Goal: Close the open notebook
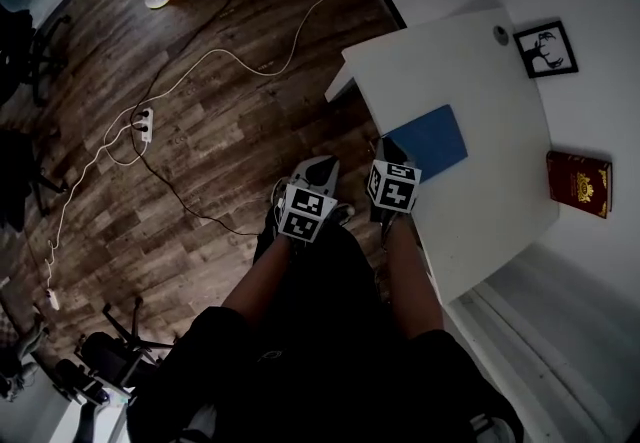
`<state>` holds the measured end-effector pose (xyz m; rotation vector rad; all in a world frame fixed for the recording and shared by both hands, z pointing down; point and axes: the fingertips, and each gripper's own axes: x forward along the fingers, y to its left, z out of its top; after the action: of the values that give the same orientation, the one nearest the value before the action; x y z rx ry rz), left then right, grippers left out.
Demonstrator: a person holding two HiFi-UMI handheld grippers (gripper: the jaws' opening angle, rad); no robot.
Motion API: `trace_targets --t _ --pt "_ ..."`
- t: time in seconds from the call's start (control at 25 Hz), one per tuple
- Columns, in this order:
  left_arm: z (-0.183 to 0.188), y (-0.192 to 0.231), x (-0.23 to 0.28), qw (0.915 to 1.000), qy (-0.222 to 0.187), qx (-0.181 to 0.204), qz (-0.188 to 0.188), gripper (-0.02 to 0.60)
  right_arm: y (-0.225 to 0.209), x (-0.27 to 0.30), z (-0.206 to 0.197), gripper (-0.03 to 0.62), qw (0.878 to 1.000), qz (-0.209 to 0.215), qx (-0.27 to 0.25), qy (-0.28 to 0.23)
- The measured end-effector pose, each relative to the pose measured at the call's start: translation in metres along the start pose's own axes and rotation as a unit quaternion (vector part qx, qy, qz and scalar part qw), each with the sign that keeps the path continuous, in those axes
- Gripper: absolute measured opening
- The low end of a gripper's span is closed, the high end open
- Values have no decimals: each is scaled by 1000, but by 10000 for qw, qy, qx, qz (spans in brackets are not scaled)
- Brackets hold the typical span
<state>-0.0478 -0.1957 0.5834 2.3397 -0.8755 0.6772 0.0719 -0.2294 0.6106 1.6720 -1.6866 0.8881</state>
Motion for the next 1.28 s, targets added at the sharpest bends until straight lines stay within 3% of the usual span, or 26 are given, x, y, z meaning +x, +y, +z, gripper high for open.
trace_targets --t 0.16,0.28,0.44,0.56,0.72,0.92,1.28 --pt "21 -2 2 9999 -60 87 -55 2 7 -5 8 52 9993 347 133 -36" --pt "36 -10 2 9998 -181 116 -4 2 14 -16 12 111 9972 710 170 -169" --pt "56 -25 0 9991 -257 327 43 2 12 -42 24 112 9938 900 54 -650" --pt "71 -40 0 9983 -420 397 72 2 -4 -70 30 55 9908 725 -128 -1140" --pt "96 -83 4 9961 -720 498 -58 2 -37 -117 41 31 9794 713 59 -1890" --pt "137 -142 14 9894 -1214 737 -296 2 -96 -177 62 23 9579 68 107 -2868" --pt "191 -209 28 9752 -1588 1364 -716 2 -157 -228 89 21 9274 -559 397 -3677"
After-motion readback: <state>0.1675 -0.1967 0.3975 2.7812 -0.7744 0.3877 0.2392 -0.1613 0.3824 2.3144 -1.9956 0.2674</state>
